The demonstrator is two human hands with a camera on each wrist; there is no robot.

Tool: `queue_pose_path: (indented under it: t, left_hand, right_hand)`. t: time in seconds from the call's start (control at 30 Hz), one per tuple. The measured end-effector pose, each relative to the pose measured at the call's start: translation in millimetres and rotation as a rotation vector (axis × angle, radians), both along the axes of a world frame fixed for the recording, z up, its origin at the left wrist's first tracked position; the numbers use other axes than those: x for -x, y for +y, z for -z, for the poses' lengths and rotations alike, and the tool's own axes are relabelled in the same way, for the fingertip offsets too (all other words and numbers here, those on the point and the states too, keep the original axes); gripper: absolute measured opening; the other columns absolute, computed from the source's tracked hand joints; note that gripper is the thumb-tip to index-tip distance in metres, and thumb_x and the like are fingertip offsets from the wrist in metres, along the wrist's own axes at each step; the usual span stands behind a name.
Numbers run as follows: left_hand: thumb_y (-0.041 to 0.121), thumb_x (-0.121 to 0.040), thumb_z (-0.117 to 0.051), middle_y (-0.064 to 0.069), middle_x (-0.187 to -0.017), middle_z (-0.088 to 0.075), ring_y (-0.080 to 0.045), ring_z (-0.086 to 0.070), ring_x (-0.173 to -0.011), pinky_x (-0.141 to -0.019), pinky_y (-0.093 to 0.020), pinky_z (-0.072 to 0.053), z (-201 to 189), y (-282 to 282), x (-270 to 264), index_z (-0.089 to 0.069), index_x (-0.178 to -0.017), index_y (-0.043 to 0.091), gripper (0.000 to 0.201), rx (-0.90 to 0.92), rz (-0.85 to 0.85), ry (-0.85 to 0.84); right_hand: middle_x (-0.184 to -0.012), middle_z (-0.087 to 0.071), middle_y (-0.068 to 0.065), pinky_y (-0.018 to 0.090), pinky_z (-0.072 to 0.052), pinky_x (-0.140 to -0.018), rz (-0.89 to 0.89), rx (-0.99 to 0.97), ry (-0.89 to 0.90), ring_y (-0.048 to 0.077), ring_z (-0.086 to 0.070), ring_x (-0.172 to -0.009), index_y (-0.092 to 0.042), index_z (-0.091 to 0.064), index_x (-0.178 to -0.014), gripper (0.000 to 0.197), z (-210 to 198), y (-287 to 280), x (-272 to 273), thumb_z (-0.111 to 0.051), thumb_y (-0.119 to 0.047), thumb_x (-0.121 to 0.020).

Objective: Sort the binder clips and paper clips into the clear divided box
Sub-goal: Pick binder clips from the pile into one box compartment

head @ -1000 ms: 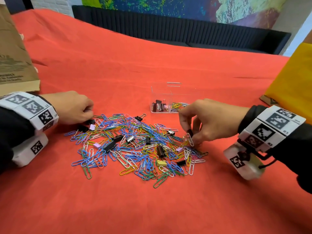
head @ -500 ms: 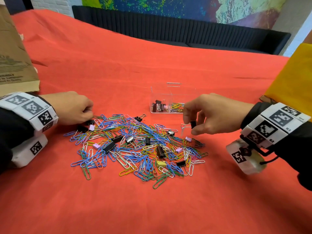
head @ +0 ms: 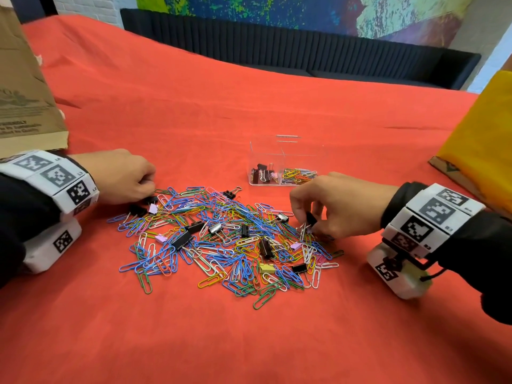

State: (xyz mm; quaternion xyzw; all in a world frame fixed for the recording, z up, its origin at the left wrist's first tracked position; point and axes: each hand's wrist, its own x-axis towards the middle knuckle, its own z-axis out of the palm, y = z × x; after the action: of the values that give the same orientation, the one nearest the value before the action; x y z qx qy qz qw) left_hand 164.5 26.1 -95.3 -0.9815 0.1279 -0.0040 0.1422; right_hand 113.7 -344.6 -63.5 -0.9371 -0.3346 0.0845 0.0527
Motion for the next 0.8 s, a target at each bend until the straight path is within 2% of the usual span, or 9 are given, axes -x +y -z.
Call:
queue_pose_path:
  t: [0.07, 0.2, 0.37, 0.43, 0.5, 0.57, 0.73, 0.8]
  left_hand:
    - [0.038, -0.087, -0.047, 0.002, -0.066, -0.061, -0.023, -0.051, -0.065, -0.067, -0.031, -0.046, -0.5, 0.0, 0.1, -0.050, -0.068, 0.018, 0.028, 0.007, -0.002, 0.001]
    - [0.039, -0.087, -0.047, 0.002, -0.067, -0.062, -0.021, -0.053, -0.065, -0.069, -0.033, -0.049, -1.0, 1.7, -0.4, -0.050, -0.068, 0.019, 0.028, 0.026, -0.005, 0.007]
    - [0.038, -0.088, -0.048, 0.003, -0.065, -0.060, -0.022, -0.052, -0.064, -0.068, -0.031, -0.047, -2.3, -0.4, 0.8, -0.051, -0.069, 0.018, 0.028, 0.015, -0.008, 0.007]
    - [0.037, -0.088, -0.048, 0.003, -0.064, -0.059, -0.023, -0.052, -0.065, -0.068, -0.031, -0.046, -3.0, -1.2, 1.7, -0.052, -0.070, 0.018, 0.027, 0.019, -0.009, 0.012]
    - [0.037, -0.088, -0.048, 0.003, -0.065, -0.059, -0.023, -0.052, -0.066, -0.069, -0.031, -0.047, -2.8, -1.1, 1.8, -0.052, -0.071, 0.018, 0.026, 0.022, -0.005, 0.017]
    - [0.038, -0.088, -0.048, 0.003, -0.065, -0.060, -0.023, -0.053, -0.066, -0.069, -0.032, -0.048, -2.6, -0.7, 1.6, -0.052, -0.071, 0.018, 0.026, 0.026, -0.003, 0.016]
    - [0.037, -0.087, -0.049, 0.003, -0.065, -0.060, -0.023, -0.053, -0.066, -0.069, -0.032, -0.048, -2.7, -0.3, 1.3, -0.052, -0.070, 0.018, 0.026, 0.038, -0.007, 0.023]
    - [0.037, -0.087, -0.049, 0.003, -0.066, -0.061, -0.023, -0.053, -0.066, -0.070, -0.033, -0.049, -2.8, -0.5, 1.1, -0.052, -0.070, 0.018, 0.026, 0.040, -0.006, 0.023]
  right_hand:
    - [-0.072, -0.066, -0.010, 0.028, -0.050, -0.062, 0.010, 0.000, -0.009, 0.008, -0.064, -0.071, -0.028, -0.060, -0.078, 0.023, -1.1, 2.0, 0.2, -0.079, -0.017, -0.071]
    - [-0.067, -0.067, -0.010, 0.022, -0.049, -0.059, 0.043, -0.088, -0.013, 0.007, -0.063, -0.063, -0.029, -0.059, -0.073, 0.023, -12.6, 1.5, 1.4, -0.077, -0.014, -0.070]
    - [-0.068, -0.072, -0.003, 0.023, -0.049, -0.059, 0.077, -0.190, 0.026, 0.012, -0.066, -0.061, -0.024, -0.066, -0.074, 0.014, -20.1, -1.1, 0.0, -0.079, -0.018, -0.076]
    - [-0.071, -0.073, -0.009, 0.017, -0.045, -0.058, 0.087, -0.150, -0.003, 0.006, -0.066, -0.061, -0.025, -0.068, -0.077, 0.015, -20.7, -1.7, 0.8, -0.080, -0.016, -0.075]
    - [-0.071, -0.069, -0.024, 0.009, -0.042, -0.056, 0.095, -0.119, -0.006, 0.000, -0.065, -0.061, -0.027, -0.069, -0.085, 0.021, -22.2, -0.6, 4.6, -0.082, -0.015, -0.073]
    - [-0.068, -0.064, -0.033, 0.008, -0.041, -0.056, 0.105, -0.106, 0.010, -0.002, -0.063, -0.059, -0.029, -0.067, -0.089, 0.027, -23.9, 0.6, 7.5, -0.083, -0.015, -0.072]
    - [-0.066, -0.067, -0.019, 0.013, -0.047, -0.057, 0.096, -0.073, -0.001, 0.003, -0.063, -0.062, -0.027, -0.070, -0.079, 0.019, -27.8, -0.6, 3.1, -0.078, -0.011, -0.074]
    - [-0.068, -0.070, -0.011, 0.024, -0.053, -0.065, 0.086, -0.044, 0.020, 0.006, -0.066, -0.065, -0.027, -0.071, -0.076, 0.020, -24.7, -1.4, 2.2, -0.072, -0.007, -0.076]
